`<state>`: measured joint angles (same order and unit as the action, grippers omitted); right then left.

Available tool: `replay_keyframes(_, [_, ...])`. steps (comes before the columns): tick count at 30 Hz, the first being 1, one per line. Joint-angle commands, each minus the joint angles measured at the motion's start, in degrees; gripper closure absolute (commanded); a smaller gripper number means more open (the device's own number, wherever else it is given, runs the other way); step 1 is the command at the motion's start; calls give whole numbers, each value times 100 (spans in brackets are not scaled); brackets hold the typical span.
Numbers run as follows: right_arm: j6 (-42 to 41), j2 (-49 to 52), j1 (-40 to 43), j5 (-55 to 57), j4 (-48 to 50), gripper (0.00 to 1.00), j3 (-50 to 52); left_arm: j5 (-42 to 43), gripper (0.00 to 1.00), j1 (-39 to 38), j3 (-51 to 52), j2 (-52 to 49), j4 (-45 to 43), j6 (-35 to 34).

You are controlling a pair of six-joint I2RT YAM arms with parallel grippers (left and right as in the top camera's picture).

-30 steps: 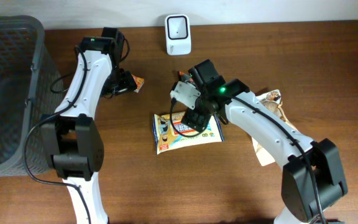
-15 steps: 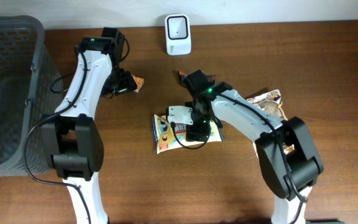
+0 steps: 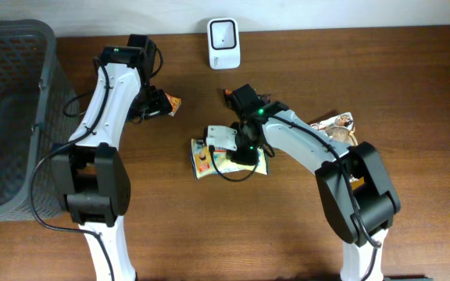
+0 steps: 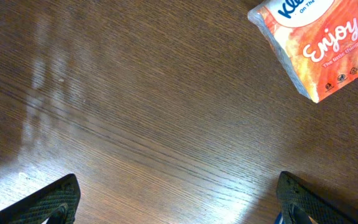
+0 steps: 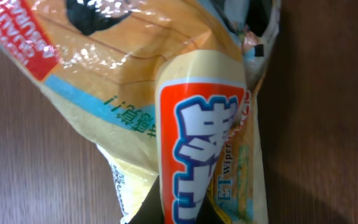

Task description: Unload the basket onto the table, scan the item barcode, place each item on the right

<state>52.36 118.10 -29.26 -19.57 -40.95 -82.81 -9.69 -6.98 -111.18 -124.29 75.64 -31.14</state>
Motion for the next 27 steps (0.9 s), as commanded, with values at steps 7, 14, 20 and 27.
replay_keyframes(7, [-3462,240,192,223,-295,96,-1196,-22,1,-2,-28,13,4,-55])
replay_keyframes(14, [-5386,184,955,138,-686,96,-2214,-22,1,-2,-28,13,4,-57])
replay_keyframes(20, [-6247,188,1279,-385,-444,96,-2221,-22,1,-2,-28,13,4,-57])
replay_keyframes(27, [-7451,190,1088,907,660,96,-2223,-22,1,-2,-28,13,4,-55])
